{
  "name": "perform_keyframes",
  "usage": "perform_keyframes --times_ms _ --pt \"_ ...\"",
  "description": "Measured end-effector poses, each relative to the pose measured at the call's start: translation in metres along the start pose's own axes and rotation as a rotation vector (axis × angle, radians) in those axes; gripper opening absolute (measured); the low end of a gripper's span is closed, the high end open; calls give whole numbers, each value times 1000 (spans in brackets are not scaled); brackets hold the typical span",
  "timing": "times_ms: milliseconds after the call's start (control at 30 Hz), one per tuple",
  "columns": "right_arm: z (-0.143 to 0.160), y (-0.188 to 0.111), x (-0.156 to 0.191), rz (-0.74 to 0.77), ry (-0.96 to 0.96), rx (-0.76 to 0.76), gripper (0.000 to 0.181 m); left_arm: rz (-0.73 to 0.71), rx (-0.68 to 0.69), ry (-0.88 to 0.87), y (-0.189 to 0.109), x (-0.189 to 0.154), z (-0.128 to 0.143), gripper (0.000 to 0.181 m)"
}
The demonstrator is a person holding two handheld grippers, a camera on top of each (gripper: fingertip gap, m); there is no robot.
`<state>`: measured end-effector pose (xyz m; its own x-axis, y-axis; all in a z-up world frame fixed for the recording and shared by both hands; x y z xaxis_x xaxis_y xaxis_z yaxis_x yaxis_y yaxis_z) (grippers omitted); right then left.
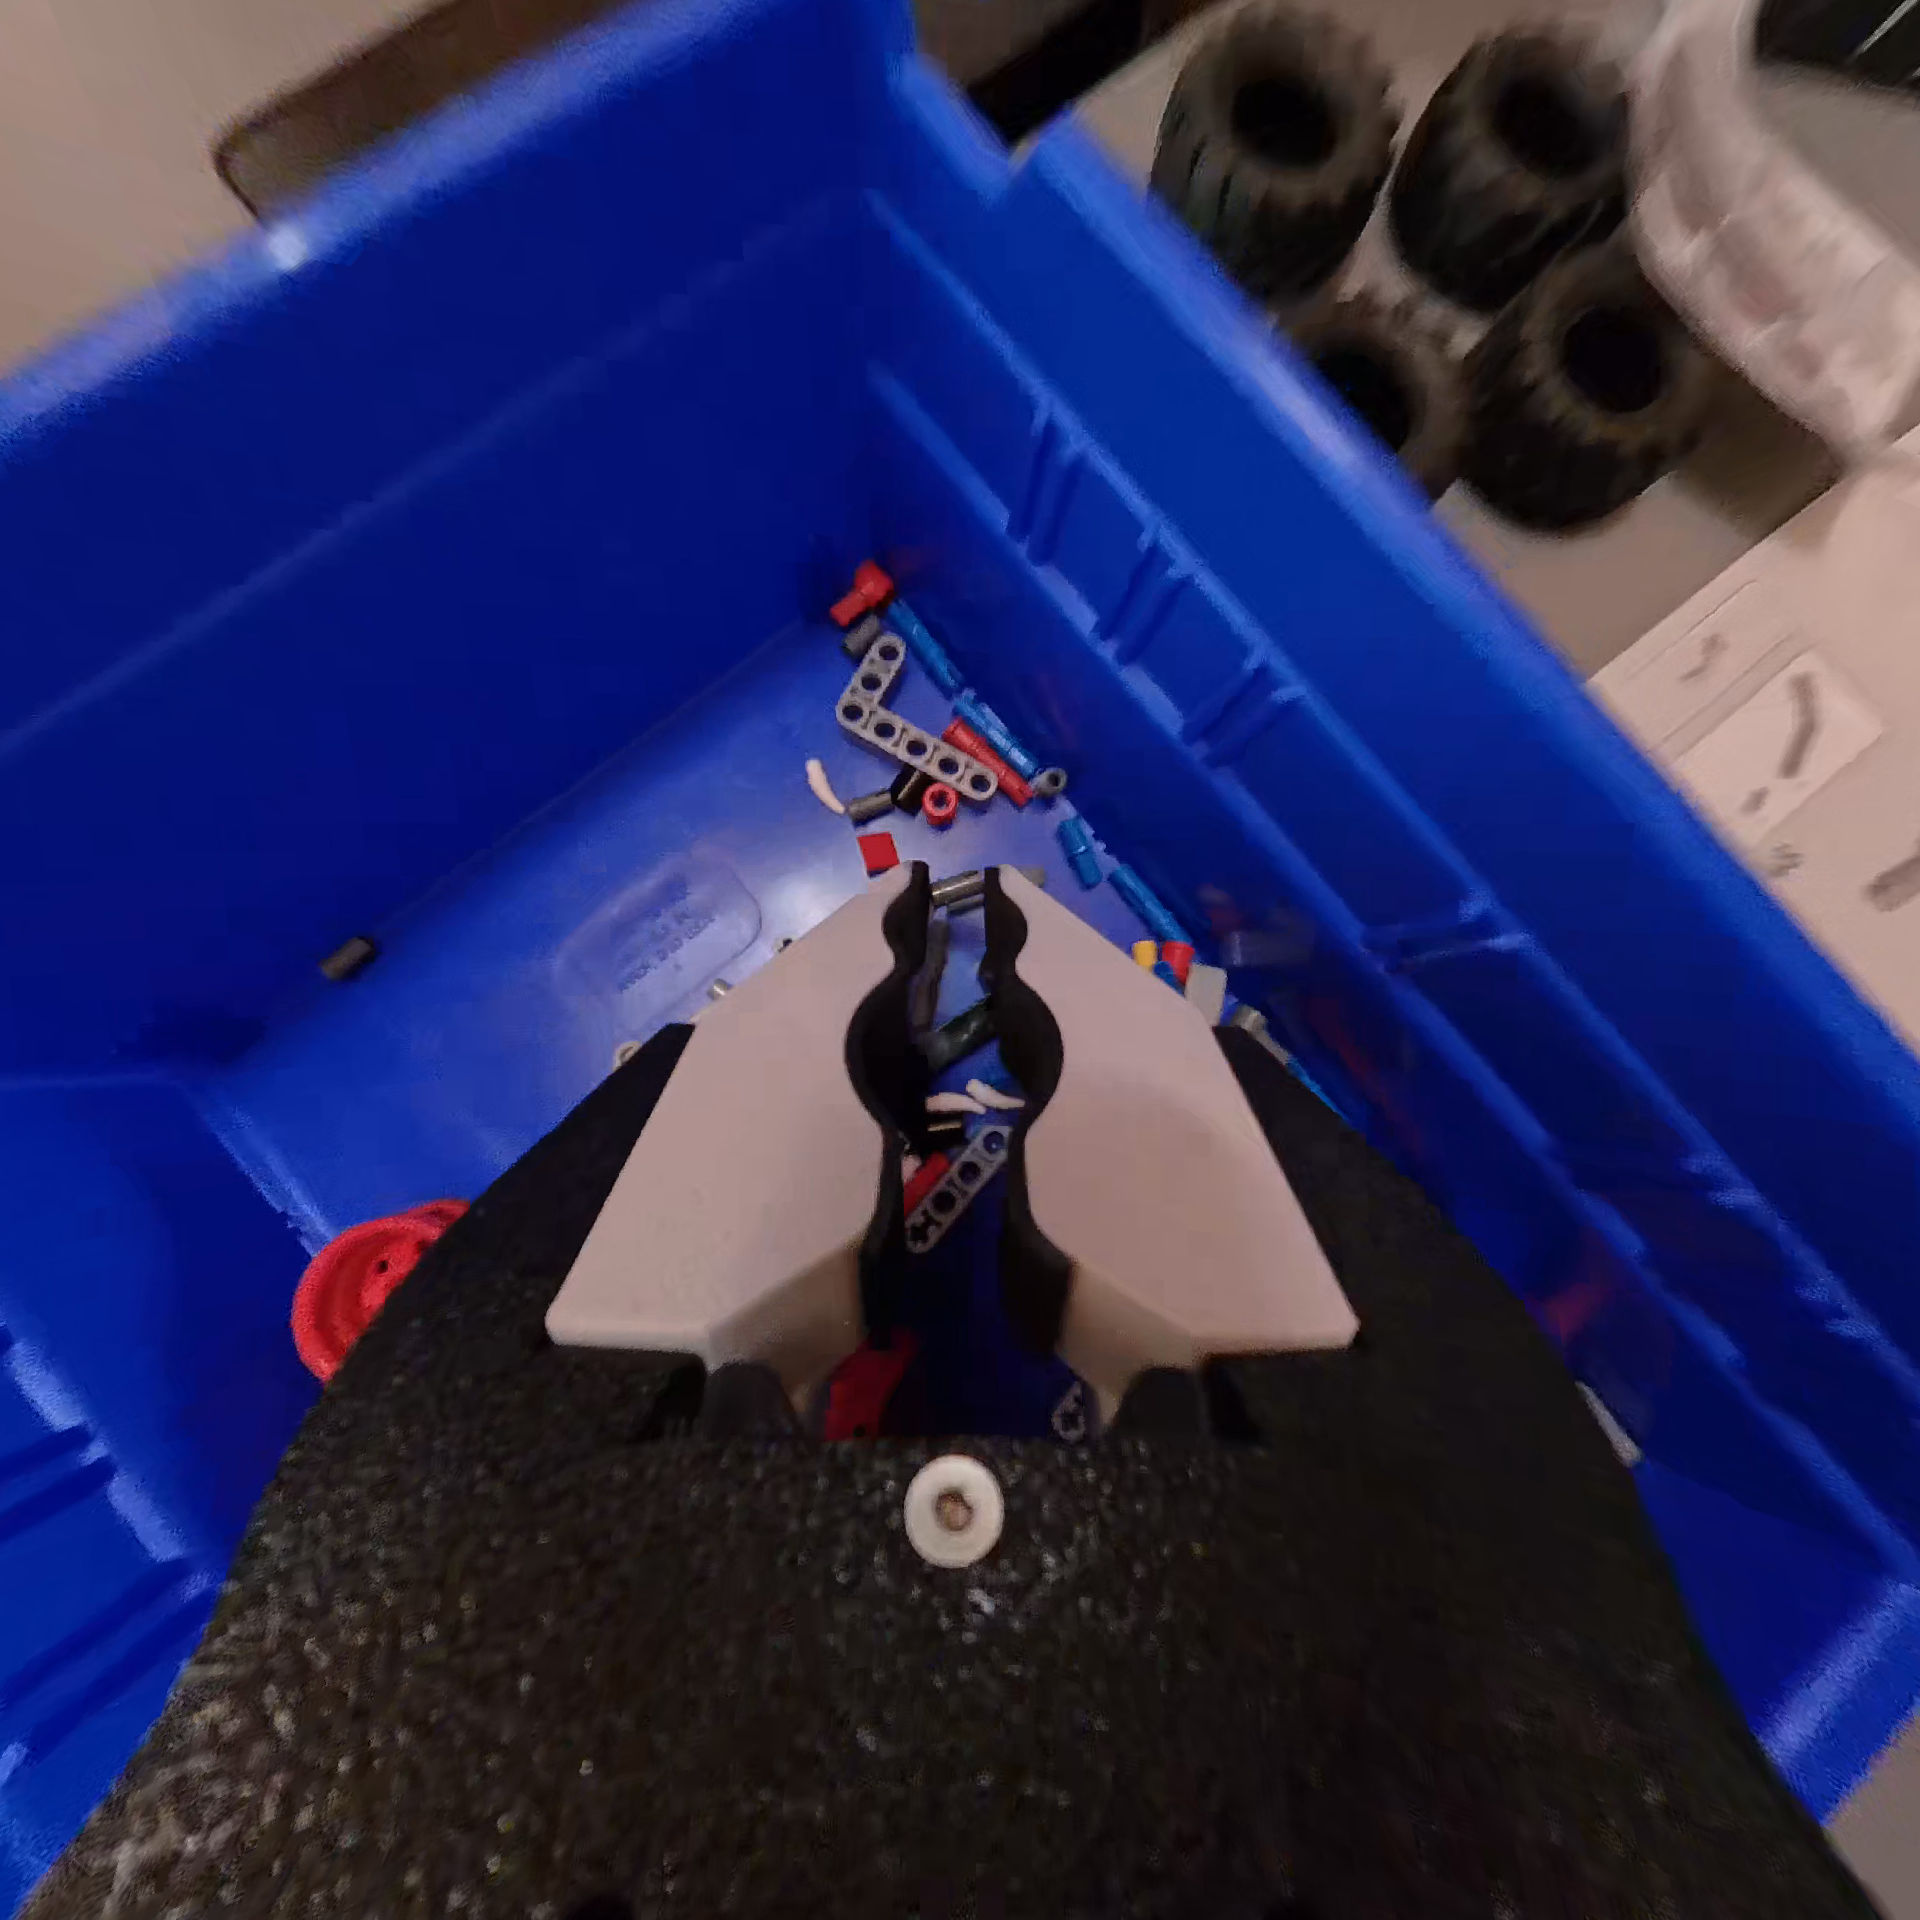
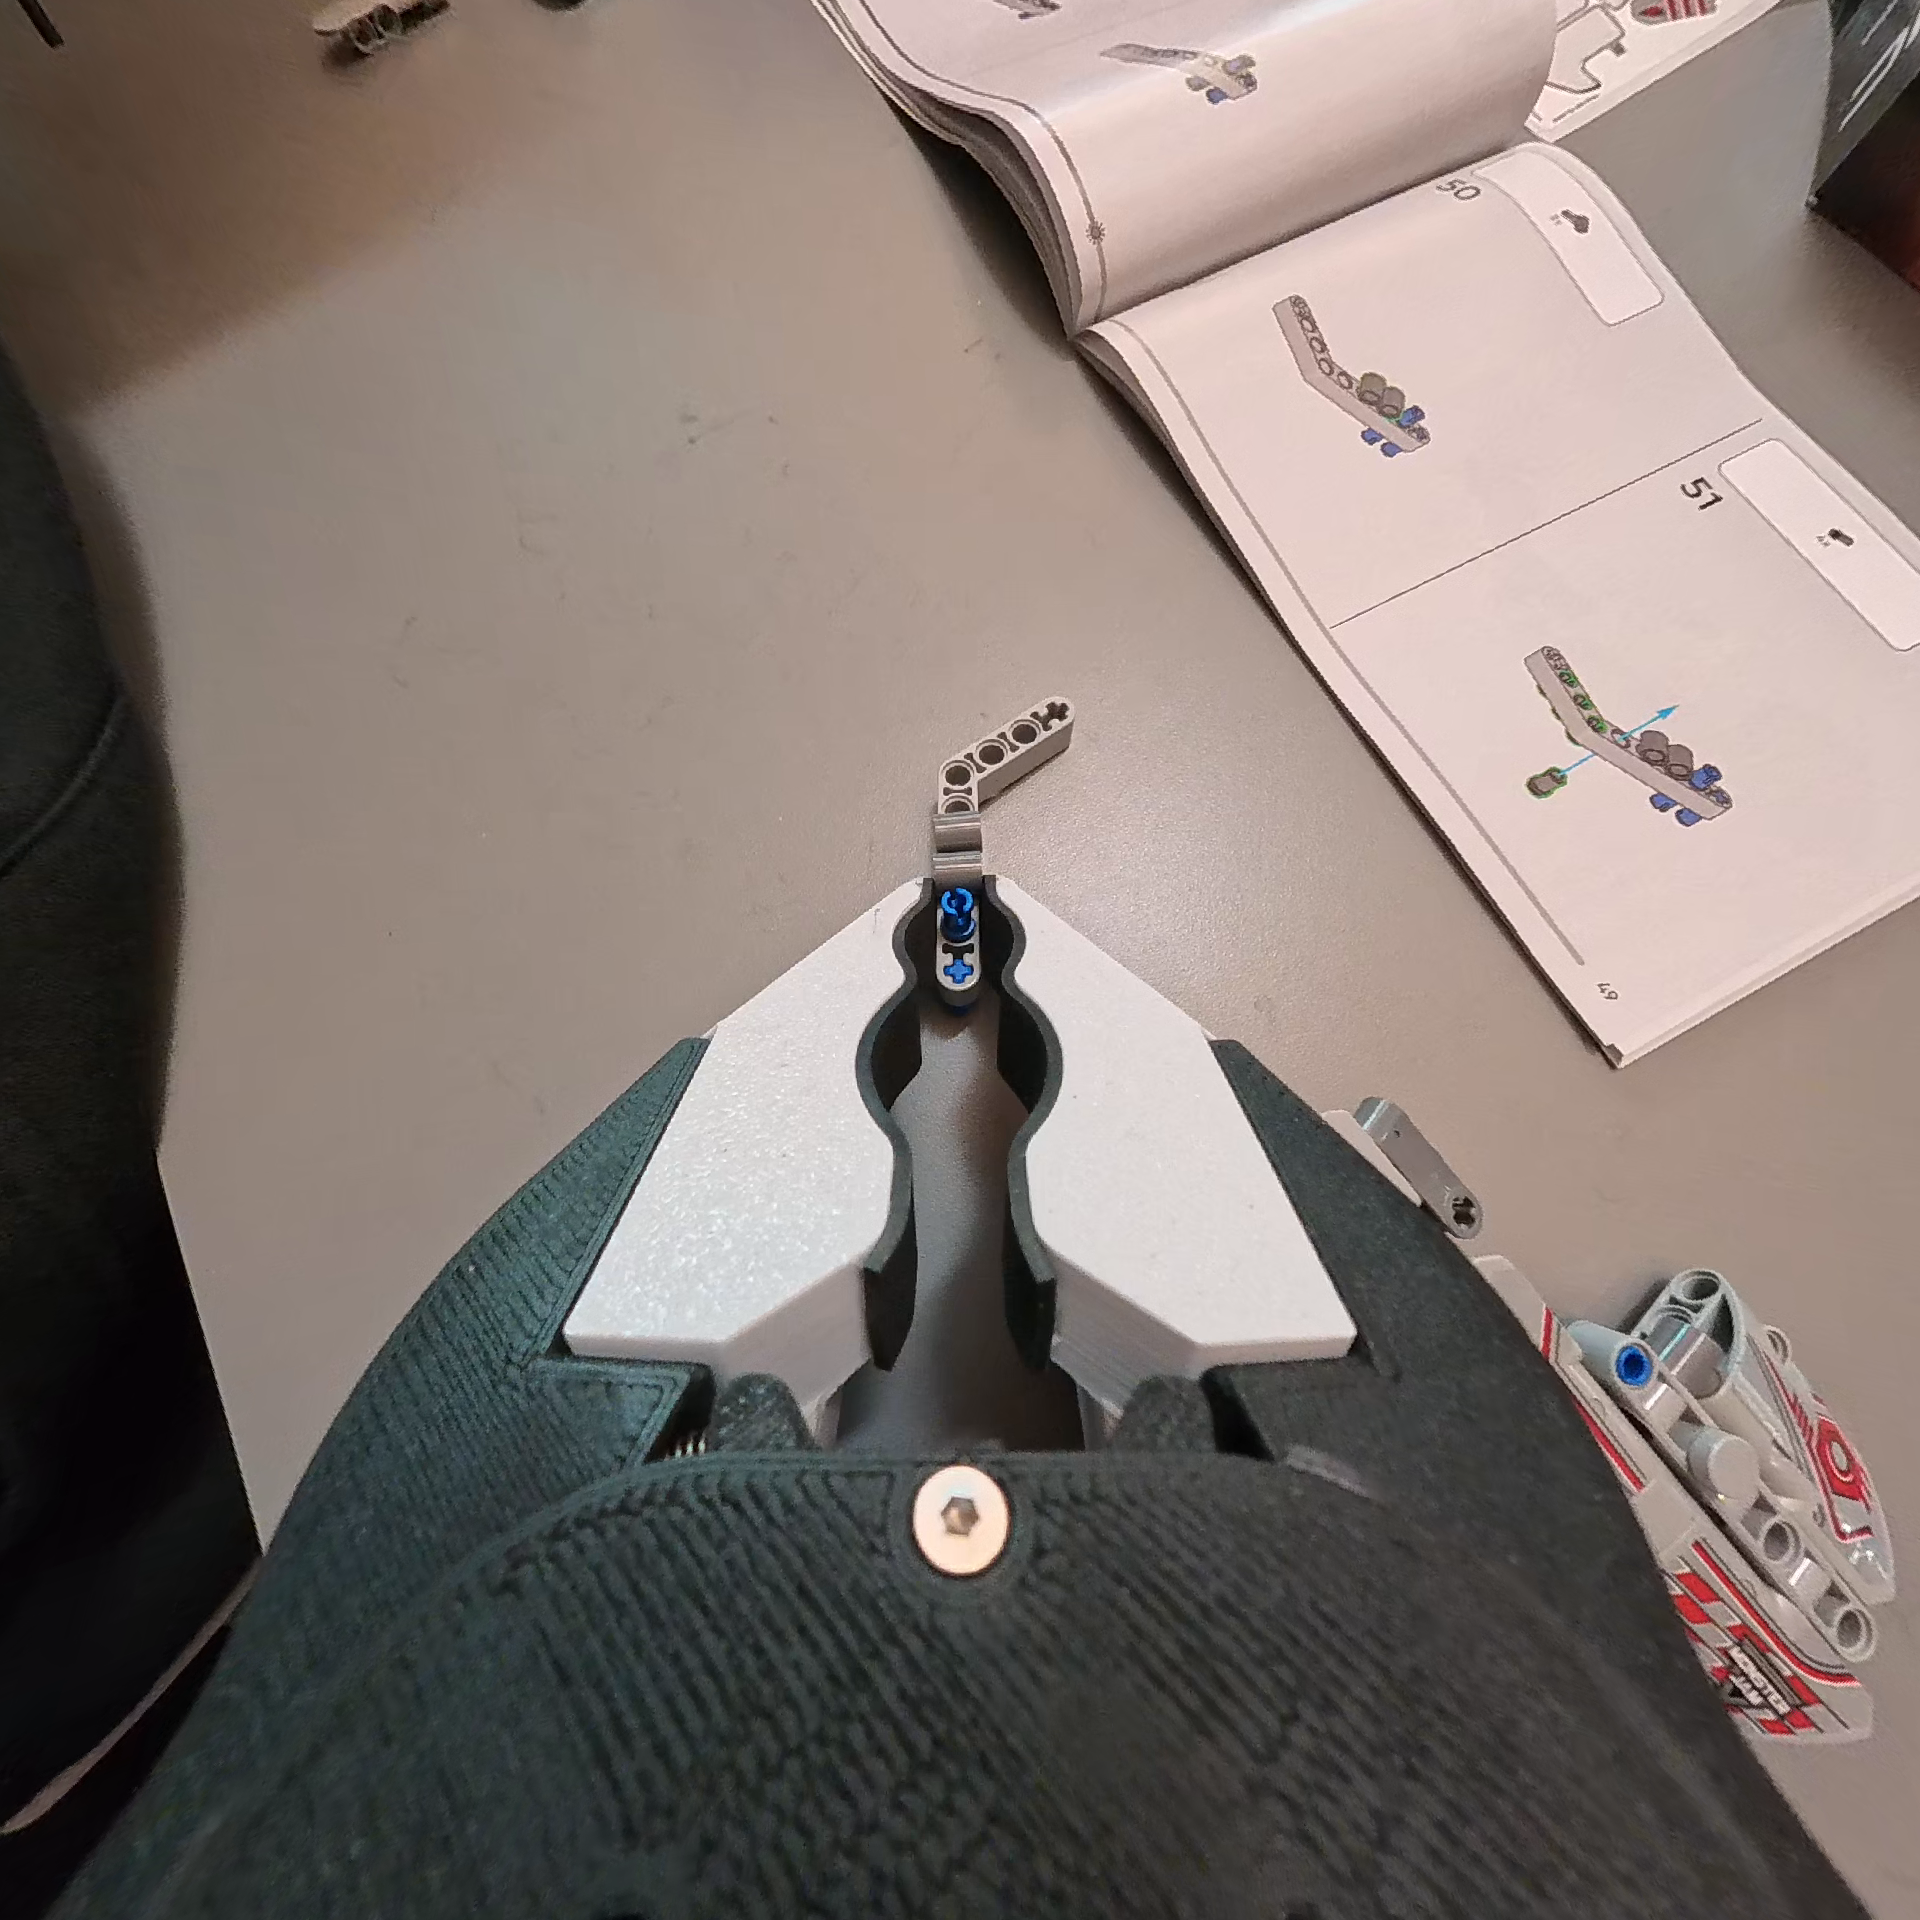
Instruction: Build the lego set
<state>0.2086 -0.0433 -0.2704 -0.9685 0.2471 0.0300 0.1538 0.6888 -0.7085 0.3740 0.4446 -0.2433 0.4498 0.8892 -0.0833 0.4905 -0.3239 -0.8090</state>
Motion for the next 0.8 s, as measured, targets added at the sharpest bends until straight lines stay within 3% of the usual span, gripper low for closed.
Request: perform_keyframes --times_ms 33,267,467,600,667,800 --pt "0 0 -1 4 4 0 6 14 -45 -4 -10 -1 -6 8" --pt "0 0 -1 -2 11 0 6 12 -319 74 -90 -19 -48 8" --pt "0 0 -1 -11 17 0 7 132 -439 201 -124 -71 -71 8" --pt "0 -1 0 1 -1 0 9 312 -495 372 -128 -160 -92 8" --pt "0 -1 0 17 -16 0 21 413 -481 443 -117 -220 -94 8" --pt "0 -2 -4 72 -30 -5 45 587 -301 545 -66 -346 -64 8"
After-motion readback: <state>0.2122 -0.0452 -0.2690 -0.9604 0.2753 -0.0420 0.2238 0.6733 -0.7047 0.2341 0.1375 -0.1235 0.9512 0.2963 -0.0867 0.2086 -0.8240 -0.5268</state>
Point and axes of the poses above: each gripper's, where its closed fingertips meet, y out along the fingers, z out of its underside, x = y × z across the jaws, the point moved 1 cm from there along -y, back along the fingers, and after that the axes turned 4 degrees about x, right-handed, at the moved point
